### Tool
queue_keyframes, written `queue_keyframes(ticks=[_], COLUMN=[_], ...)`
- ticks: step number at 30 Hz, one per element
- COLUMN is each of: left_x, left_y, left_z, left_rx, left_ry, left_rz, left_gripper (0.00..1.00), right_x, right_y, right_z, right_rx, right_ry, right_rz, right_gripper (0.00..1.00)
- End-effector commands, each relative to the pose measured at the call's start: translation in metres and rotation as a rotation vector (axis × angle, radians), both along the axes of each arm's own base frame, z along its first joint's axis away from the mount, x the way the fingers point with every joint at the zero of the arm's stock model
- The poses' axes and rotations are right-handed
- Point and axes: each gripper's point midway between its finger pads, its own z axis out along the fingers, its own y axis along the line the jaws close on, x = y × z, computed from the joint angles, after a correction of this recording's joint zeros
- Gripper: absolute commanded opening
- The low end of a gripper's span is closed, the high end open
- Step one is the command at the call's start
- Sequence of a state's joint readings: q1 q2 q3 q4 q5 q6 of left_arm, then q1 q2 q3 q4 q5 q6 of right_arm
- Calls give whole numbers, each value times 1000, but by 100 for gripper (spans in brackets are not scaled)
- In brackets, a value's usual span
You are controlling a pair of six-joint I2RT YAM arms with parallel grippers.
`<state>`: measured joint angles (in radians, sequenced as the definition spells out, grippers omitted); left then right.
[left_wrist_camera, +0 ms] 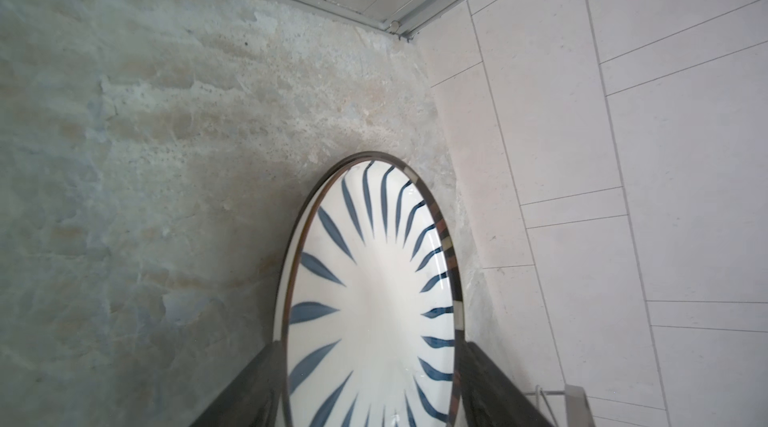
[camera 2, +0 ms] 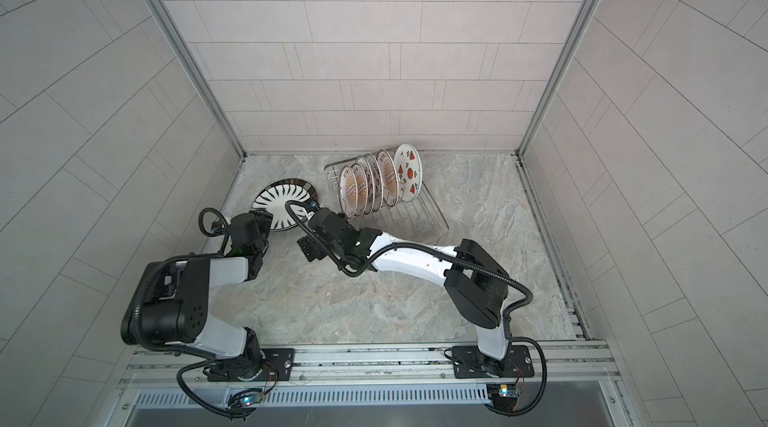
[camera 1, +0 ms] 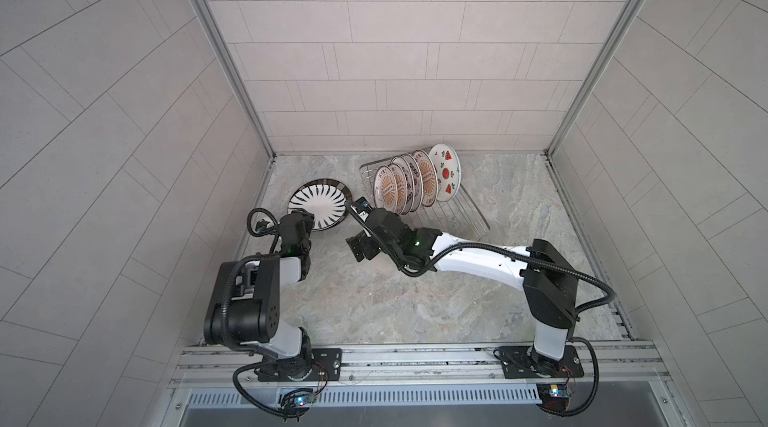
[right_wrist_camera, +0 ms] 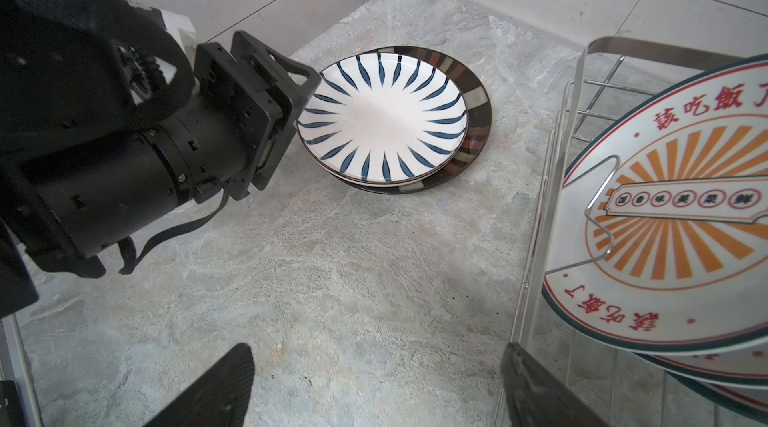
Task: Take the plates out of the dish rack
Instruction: 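Lower the blue-striped plate onto the cream plate with the left gripper, then release the plate with the left gripper while the right gripper moves toward the rack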
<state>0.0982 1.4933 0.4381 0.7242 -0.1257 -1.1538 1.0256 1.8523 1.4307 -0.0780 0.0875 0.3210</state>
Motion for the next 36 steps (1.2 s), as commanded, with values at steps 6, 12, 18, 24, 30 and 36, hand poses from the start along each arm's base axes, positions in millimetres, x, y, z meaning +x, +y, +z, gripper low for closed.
queue_keyframes(ticks=[6,12,18,24,30,36], left_x=[-18,-28,-48,-57,-71,-84], left_y=[2,0,3,-11,-34,-86], left_z=[13,18,21,51,78,131], left_rx=[11,-24,-54,-50,-24,139], left_ry=[-17,5,35,-27,-114,-196], left_rz=[17,22,69,37,-29,-206], left_gripper=[83,85,86,100,100,100], right_x=[-23,-34,-49,-54,-50,-34], right_y=[-15,-31,-62,-111,-164,-217], right_z=[42,57,76,90,98,94], right_rx=[72,91,126,163,163,178], right_ry=[-73,-97,-148,-221,-271,-236], right_rz=[17,-7,-38,-144,-277,-408], right_gripper=[95,94,95,97,100,100])
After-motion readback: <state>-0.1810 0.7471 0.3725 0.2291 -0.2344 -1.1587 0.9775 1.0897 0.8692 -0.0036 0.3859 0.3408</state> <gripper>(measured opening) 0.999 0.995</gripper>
